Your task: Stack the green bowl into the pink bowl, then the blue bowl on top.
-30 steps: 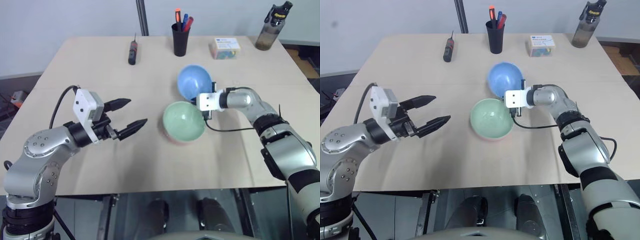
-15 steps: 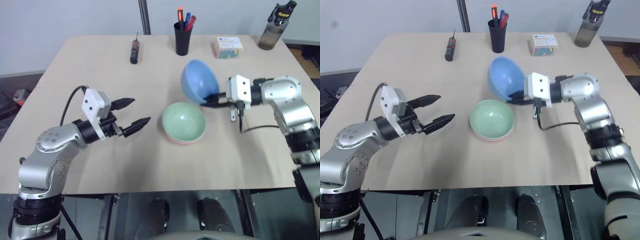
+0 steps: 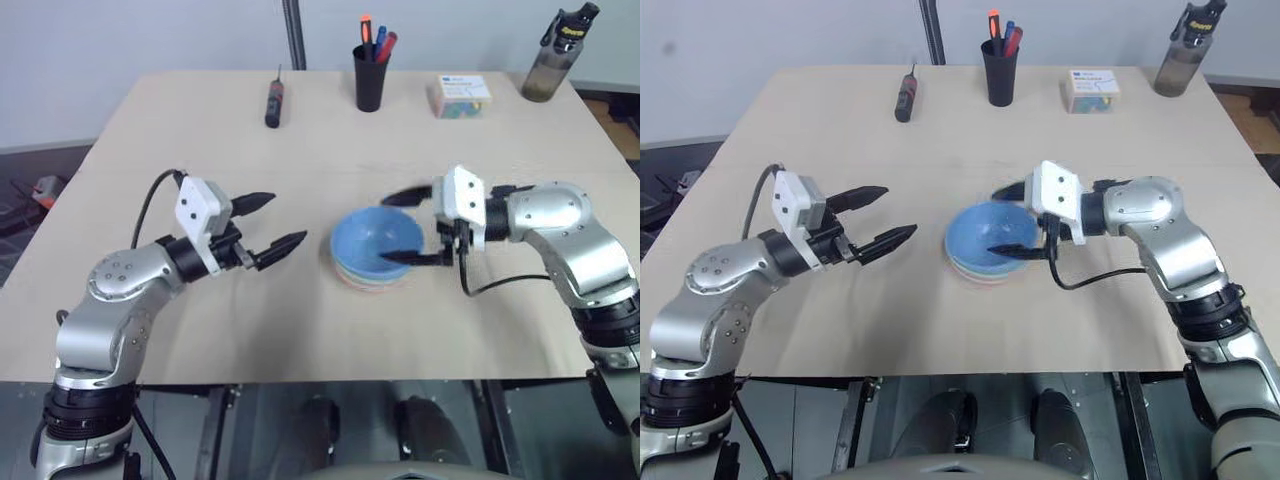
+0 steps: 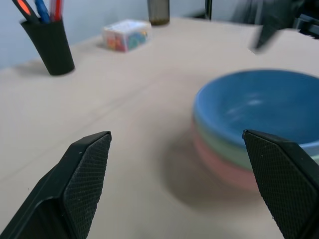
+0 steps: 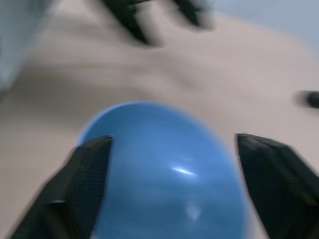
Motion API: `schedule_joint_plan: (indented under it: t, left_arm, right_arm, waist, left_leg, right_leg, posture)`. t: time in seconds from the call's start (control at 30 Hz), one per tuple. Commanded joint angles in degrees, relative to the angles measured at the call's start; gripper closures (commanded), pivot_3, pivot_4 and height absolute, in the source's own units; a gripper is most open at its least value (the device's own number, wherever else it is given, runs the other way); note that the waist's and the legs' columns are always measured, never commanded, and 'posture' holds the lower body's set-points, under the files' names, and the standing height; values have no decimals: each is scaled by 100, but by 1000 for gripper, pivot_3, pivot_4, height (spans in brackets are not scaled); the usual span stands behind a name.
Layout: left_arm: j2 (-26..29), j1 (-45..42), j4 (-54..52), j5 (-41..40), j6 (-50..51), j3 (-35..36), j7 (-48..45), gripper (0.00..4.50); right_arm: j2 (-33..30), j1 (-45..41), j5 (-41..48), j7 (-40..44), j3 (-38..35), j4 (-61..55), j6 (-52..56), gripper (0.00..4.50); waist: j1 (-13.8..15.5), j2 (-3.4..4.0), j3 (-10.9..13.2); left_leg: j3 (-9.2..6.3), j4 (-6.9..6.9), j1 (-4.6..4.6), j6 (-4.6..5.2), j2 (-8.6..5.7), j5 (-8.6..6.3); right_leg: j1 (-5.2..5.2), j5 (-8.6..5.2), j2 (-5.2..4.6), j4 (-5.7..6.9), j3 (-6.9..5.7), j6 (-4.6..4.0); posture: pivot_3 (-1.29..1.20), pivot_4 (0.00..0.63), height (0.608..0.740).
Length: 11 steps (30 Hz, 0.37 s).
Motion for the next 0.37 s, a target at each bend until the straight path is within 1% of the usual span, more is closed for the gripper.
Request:
schedule_joint_plan:
  t: [0.03, 0.13, 0.17, 0.27, 0.37]
  left_arm:
    - [118, 218, -133, -21, -286, 304, -118, 0]
    - [619, 720, 42, -111, -155, 803, -568, 0]
    - [755, 850, 99, -174, -118, 933, -708, 0]
    - [1003, 1069, 214, -338, -49, 1175, -940, 0]
    - [1147, 1204, 290, -349, -82, 1265, -1135, 0]
  right_arm:
    - [-388, 632, 562, -180, -900, -862, 602, 219]
    - [-880, 1738, 900, -182, -2156, -1377, 1193, 219]
    - [-1009, 2017, 961, -170, -2452, -1471, 1286, 219]
    - [-1204, 2486, 1268, -230, -2924, -1691, 1504, 219]
    - [-1296, 2759, 1452, -287, -3162, -1807, 1614, 219]
  waist:
    - [14, -1, 0]
    - [-8, 0, -2]
    - [-6, 0, -2]
    - [-19, 1, -2]
    - [-25, 1, -3]
  left_leg:
    - [-2, 0, -3, 0, 0, 0]
    - [-1, 11, -31, -1, 2, 1]
    - [0, 9, -35, 0, 3, 1]
    - [6, 6, -44, 3, 0, -1]
    - [7, 11, -32, 4, 3, -1]
  right_leg:
    - [-1, 0, -1, 0, -1, 0]
    - [-30, 1, 1, 13, 1, 0]
    - [-32, 1, 3, 11, 2, -1]
    - [-40, 0, 3, 5, 3, 0]
    - [-29, 1, 4, 8, 2, 0]
  posture:
    - [0, 150, 740]
    - [0, 150, 740]
    - [0, 150, 740]
    - [0, 150, 740]
    - [0, 150, 740]
